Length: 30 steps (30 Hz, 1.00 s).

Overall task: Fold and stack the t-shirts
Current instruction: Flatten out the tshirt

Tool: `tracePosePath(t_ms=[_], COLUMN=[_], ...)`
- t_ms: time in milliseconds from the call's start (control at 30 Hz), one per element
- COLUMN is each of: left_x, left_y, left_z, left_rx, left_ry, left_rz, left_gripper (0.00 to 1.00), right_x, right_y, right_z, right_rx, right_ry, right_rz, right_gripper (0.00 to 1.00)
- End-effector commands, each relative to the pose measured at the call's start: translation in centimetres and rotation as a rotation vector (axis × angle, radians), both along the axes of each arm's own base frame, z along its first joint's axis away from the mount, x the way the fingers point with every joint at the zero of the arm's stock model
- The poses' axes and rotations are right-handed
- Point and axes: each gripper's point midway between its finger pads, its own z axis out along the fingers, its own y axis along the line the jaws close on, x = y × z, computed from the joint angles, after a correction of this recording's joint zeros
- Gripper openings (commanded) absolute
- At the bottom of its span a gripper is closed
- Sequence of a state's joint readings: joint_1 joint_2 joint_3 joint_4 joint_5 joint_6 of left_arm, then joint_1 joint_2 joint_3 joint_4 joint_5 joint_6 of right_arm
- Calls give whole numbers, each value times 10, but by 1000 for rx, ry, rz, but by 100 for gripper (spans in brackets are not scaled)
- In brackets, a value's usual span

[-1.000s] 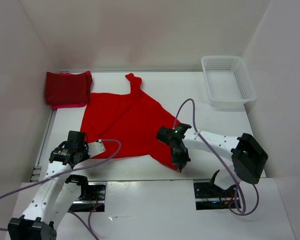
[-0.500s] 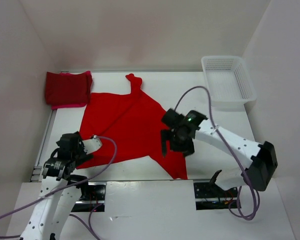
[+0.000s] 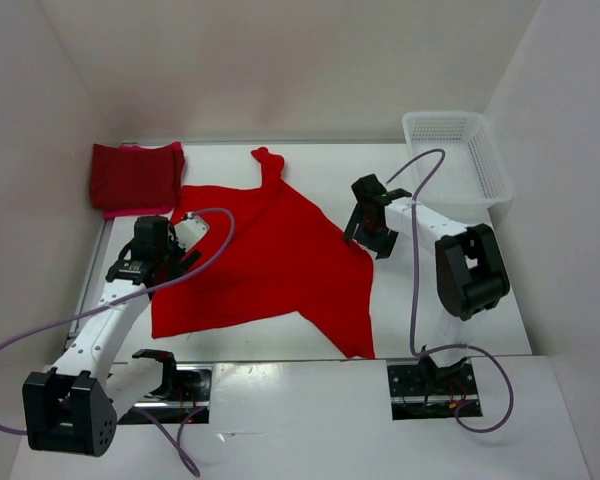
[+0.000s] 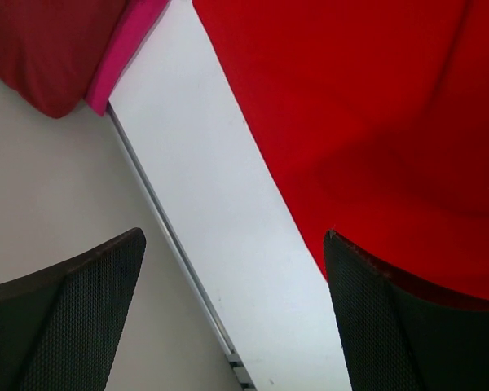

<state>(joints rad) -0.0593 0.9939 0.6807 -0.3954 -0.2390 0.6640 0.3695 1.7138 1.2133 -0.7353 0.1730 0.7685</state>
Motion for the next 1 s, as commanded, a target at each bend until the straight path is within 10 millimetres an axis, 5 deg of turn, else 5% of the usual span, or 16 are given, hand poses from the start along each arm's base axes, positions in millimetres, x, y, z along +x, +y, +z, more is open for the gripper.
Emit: tracePosePath(t_ms=[0,167,267,367,400,467,567,700,800,833,900,967], left_x=[17,15,17,19,22,22,22,22,19,18,18,18], left_y=[-10,-22,-22,-25,-31,-36,-39,-41,-44,-44,-46,-46], left_z=[24,-1,-21,-26,-23,-26,-33,-35,-42,-42,-44,-44], left_rx=[-68,-95,-94,-99,-115,-121,-121,-106,-104,-104,-103,-96], left_ry=[-89,-15,44,66,57,68,72,75,96,96,106,106], left_rz=[-18,-70,-67,-69,-81,-99,-108,-132,-140,-140,-149,-157], left_gripper=[96,96,97,97,97,97,98,100,100,100,100,100], right_x=[27,-2,-4,-6,-4,-9,-21,-39,-59,-60,-60,-38], right_y=[3,-2,-7,-7,-12,-23,-46,-74,-79,-73,-50,-41], right_z=[-5,-55,-74,-73,-70,-65,-53,1,5,8,15,44], right_rx=[1,39,58,65,69,85,92,55,47,61,84,53], right_ry=[-68,56,91,90,81,86,70,-52,-8,-14,-21,-123], right_rz=[0,2,-26,-47,-60,-105,-202,-291,-289,-272,-206,-187], right_gripper=[85,87,75,36,13,0,0,0,0,13,58,81])
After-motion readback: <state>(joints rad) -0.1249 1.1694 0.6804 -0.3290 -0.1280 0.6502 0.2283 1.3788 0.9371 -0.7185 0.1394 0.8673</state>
